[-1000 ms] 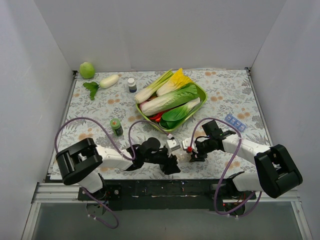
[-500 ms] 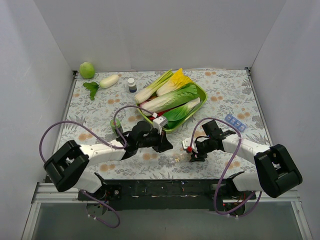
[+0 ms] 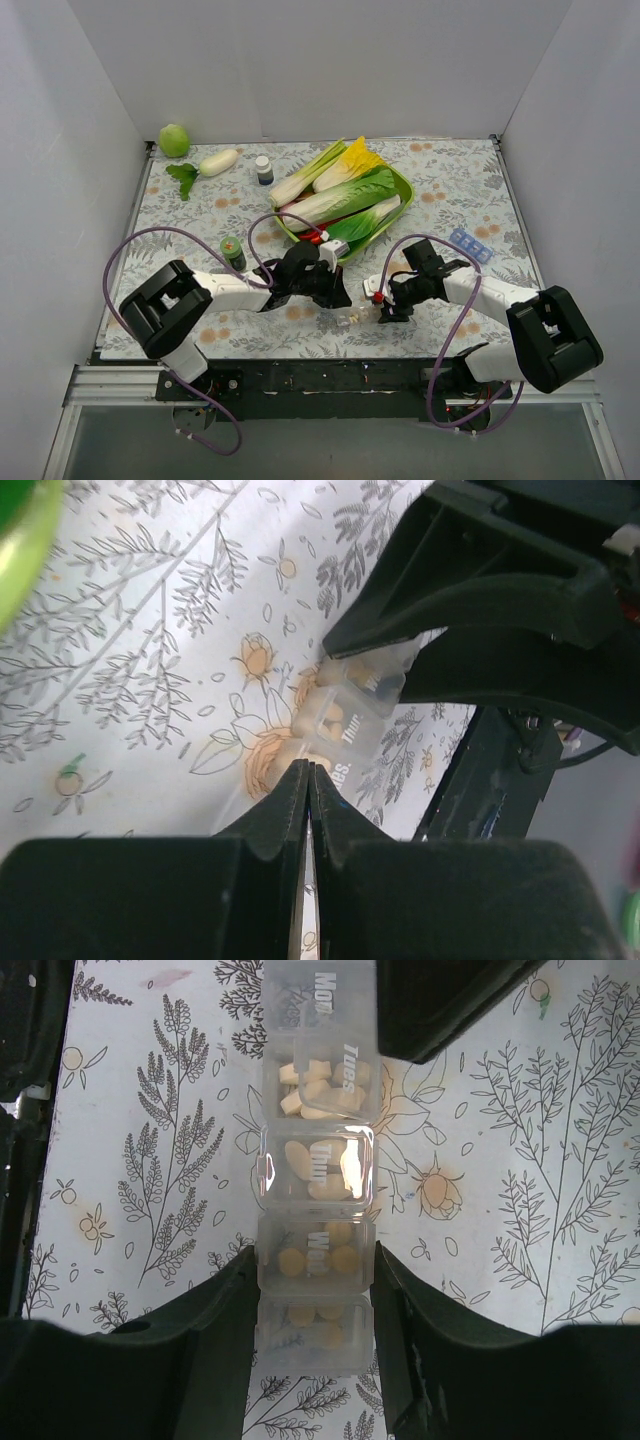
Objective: Sort the pills into containers
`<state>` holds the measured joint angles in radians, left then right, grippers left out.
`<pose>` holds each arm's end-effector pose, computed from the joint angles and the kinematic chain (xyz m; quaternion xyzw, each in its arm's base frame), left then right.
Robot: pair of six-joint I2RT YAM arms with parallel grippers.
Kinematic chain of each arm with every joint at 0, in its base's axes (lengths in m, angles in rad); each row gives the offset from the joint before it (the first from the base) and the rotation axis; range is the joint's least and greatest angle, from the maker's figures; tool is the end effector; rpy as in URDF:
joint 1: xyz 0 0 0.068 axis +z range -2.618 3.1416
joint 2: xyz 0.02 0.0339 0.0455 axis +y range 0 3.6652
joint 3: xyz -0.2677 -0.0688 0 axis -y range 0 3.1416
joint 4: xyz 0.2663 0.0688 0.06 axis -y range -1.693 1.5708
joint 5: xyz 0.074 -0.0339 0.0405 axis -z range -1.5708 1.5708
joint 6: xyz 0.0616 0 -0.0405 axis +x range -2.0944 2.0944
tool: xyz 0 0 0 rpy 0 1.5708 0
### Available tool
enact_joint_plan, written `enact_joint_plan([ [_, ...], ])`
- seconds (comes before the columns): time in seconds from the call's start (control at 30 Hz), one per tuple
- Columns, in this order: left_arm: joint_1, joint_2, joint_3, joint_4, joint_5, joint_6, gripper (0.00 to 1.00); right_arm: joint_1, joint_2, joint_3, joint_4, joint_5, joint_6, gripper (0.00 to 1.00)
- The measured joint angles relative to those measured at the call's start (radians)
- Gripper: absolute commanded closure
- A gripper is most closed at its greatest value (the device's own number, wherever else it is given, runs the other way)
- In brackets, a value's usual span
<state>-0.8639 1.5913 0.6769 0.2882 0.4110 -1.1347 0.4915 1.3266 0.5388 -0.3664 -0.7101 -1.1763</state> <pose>0.2029 -0.2755 0.1303 -0.0257 0.8763 -0.4729 0.0880 0.1878 0.1461 0.1164 -0.7277 0.5632 0.2553 0.2968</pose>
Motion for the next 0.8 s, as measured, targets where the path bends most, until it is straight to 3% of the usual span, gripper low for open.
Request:
enact_joint_plan([
  [0.4, -0.066, 0.087, 0.042, -0.007, 0.030, 0.012, 1.00, 0.000, 0.004, 0.002, 0.002, 0.000, 0.003, 0.85],
  [0.8, -0.070, 0.040, 0.066, -0.101, -0.035, 0.011, 1.00, 0.000, 0.011, 0.008, 0.003, 0.001, 0.016, 0.85],
])
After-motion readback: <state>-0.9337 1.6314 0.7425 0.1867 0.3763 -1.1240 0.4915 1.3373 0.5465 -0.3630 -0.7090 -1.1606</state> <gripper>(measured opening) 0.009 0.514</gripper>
